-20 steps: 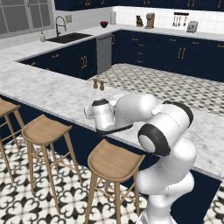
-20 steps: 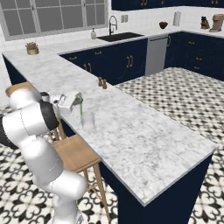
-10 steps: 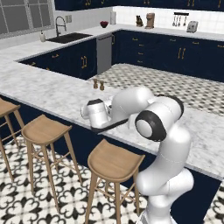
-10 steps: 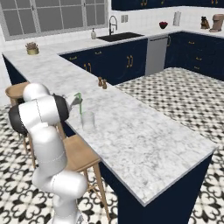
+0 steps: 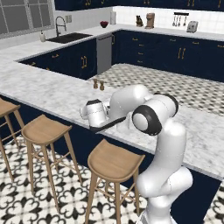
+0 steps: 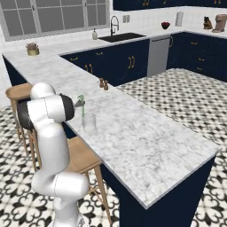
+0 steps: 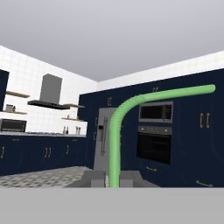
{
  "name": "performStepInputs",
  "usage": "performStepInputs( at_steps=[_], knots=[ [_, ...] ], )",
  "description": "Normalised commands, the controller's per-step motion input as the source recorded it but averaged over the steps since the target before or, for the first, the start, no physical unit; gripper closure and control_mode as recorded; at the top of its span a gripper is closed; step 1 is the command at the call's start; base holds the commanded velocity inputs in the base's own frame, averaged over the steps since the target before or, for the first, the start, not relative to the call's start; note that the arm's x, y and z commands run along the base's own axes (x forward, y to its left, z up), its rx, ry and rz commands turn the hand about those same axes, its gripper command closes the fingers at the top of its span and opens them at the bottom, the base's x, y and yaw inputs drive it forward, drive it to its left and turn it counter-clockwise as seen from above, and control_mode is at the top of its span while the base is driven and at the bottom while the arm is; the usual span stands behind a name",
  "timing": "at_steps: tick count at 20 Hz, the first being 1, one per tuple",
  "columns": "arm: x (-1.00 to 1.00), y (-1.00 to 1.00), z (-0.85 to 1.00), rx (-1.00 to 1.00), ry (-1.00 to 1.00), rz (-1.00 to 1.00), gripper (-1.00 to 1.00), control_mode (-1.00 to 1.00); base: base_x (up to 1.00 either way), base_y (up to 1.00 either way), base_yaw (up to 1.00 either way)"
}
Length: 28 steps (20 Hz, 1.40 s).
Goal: Take a straw from the drawer in front and place it inside the glass cup on the dining counter.
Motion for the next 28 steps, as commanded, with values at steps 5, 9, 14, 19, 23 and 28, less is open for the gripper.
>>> performStepInputs(
  at_steps=[5,9,14,19,23,28],
  knots=[
    [0.21,0.00,-0.36,0.00,0.00,0.00,1.00,-1.00,0.00,0.00,0.00],
    [0.28,0.00,-0.38,0.00,0.00,0.00,1.00,-1.00,0.00,0.00,0.00],
    [0.31,0.00,-0.30,0.00,0.00,0.00,1.00,-1.00,0.00,0.00,0.00],
    [0.26,0.00,-0.06,0.00,-0.01,0.00,1.00,-1.00,0.00,0.00,0.00],
    [0.18,0.00,0.02,0.00,-0.07,0.00,1.00,-1.00,0.00,0.00,0.00],
    [0.19,0.00,0.01,0.00,-0.07,0.00,1.00,-1.00,0.00,0.00,0.00]
  ],
)
